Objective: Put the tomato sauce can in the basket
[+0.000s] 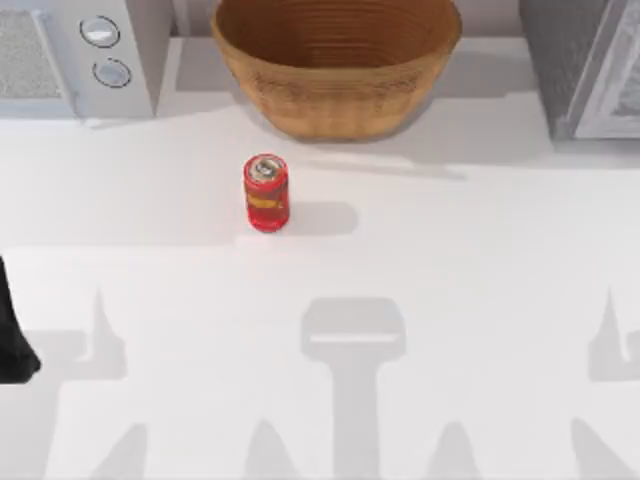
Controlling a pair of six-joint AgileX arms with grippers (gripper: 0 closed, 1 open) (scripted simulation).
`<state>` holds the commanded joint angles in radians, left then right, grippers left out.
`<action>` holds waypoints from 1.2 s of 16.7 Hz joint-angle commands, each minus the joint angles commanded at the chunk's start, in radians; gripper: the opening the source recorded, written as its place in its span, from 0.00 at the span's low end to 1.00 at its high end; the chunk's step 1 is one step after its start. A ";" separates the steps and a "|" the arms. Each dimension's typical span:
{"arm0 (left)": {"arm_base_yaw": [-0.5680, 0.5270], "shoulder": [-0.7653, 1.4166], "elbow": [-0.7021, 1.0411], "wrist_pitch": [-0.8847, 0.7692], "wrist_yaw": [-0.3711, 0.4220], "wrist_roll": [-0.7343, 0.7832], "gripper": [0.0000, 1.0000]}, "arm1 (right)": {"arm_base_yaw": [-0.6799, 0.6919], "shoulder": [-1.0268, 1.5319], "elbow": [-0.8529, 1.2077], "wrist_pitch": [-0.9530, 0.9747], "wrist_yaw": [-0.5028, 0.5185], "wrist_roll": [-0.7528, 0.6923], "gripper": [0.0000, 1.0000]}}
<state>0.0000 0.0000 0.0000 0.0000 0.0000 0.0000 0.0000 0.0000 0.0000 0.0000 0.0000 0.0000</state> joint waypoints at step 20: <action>0.169 1.234 0.514 0.232 0.722 0.463 1.00 | 0.000 0.000 0.000 0.000 0.000 0.000 1.00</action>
<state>0.1692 1.2344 0.5137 0.2318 0.7218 0.4634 0.0000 0.0000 0.0000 0.0000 0.0000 0.0000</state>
